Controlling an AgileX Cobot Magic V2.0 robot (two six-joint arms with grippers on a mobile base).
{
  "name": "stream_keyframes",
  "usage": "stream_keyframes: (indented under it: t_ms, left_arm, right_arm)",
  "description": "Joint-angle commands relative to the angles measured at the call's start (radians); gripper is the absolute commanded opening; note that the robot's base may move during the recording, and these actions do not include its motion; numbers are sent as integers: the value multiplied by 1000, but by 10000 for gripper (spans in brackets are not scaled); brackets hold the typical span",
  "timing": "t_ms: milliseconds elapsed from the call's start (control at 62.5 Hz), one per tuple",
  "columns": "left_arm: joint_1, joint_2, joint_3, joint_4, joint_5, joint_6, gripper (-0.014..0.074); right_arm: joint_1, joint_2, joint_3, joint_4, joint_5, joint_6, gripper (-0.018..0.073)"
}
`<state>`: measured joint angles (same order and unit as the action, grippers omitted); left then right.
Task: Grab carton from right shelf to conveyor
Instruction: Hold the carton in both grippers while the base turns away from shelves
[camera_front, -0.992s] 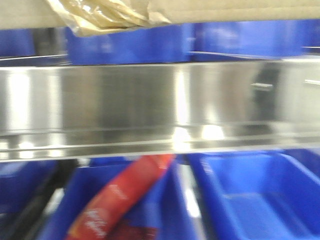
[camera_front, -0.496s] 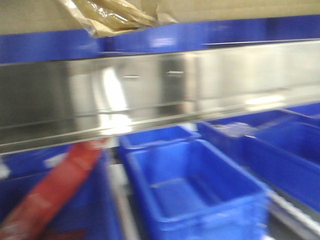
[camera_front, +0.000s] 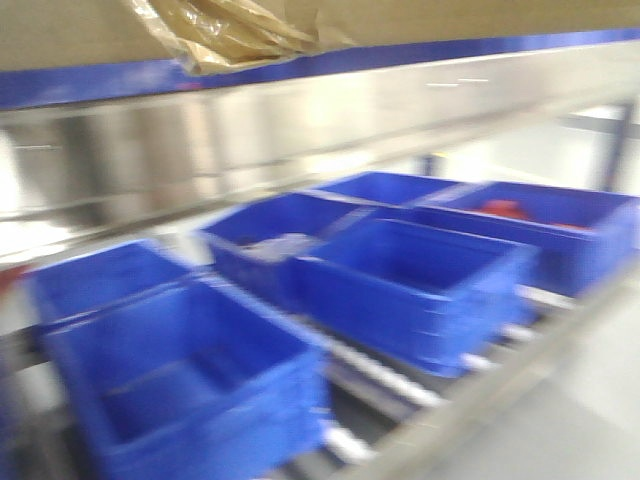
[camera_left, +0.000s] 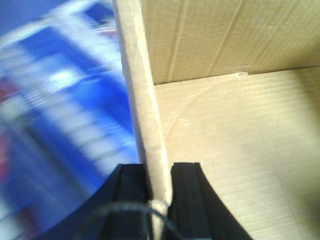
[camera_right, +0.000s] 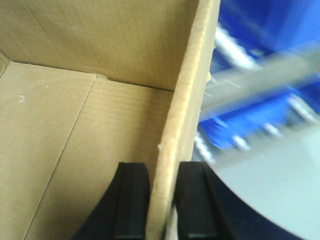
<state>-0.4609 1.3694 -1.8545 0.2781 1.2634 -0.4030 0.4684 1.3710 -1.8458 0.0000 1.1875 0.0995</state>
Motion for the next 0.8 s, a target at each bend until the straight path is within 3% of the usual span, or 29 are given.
stream_keyframes:
  t_ms: [0,784]
  left_arm:
    - [-13,-7,-5,-45,-42,3,-16]
    - [-13,-7,-5,-45,-42,3,-16]
  right_arm:
    - [3,-6,-1,22,-75,-3,-69]
    - [3,-6,-1,22,-75,-3,-69]
